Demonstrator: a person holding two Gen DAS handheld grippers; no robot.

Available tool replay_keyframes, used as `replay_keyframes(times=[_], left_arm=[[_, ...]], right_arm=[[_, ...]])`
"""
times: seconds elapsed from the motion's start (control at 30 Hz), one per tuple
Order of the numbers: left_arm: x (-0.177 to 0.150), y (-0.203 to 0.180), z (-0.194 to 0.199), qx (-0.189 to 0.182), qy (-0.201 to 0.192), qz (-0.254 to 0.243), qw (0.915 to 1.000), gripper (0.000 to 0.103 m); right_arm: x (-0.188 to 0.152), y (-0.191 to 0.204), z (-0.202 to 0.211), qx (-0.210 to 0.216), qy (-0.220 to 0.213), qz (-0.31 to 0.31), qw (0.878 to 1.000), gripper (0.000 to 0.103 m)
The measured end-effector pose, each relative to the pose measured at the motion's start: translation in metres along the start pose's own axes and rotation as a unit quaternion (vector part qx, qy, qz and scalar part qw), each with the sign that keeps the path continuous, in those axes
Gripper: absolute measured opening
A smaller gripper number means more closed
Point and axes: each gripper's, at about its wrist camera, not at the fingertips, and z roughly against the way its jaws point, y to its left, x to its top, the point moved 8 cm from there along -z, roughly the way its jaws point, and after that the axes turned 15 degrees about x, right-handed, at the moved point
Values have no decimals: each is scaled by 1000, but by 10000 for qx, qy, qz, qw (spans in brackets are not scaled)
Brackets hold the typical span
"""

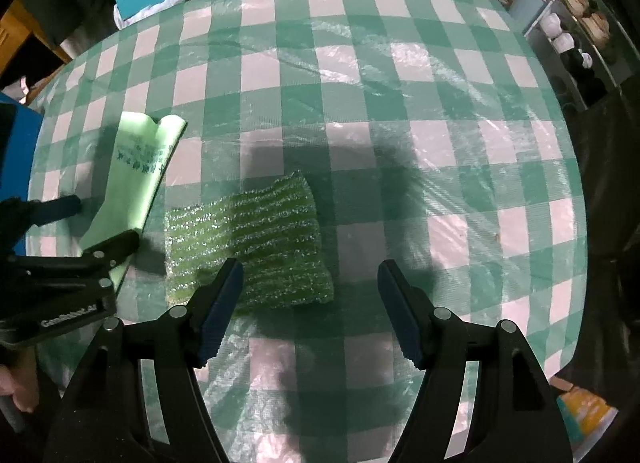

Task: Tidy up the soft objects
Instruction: 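Grasp the green mesh sponge with the right tool while the left tool approaches the cloth, then grasp the light green cloth with the left tool while the right tool holds the sponge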

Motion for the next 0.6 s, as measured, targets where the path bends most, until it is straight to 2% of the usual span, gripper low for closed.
replay_keyframes(times=[0.23,0.33,0.43,0.5,0.53,0.57,0.6], left_arm=[[1,-5,2,-21,-110,-65,9999,85],[2,-6,5,-28,-217,-57,9997,79],[1,-3,10,-42,-290,-25,9996,64],[2,0,12,-29,-340,-17,9994,42],[2,0,13,-42,-345,-15,9994,36],[2,2,14,-39,-349,-21,9994,21],[1,3,14,-78,-333,-16,9994,13]], right_arm=[[-9,-1,6,65,-36,-28,10000,71],[-3,5,1,62,-51,-7,10000,71],[-1,10,-1,83,-78,38,9999,71],[-2,12,-1,107,-82,72,9999,71],[-1,15,-2,127,-83,90,9998,71],[0,17,-3,154,-82,107,9998,71],[0,19,-4,172,-77,121,9997,71]])
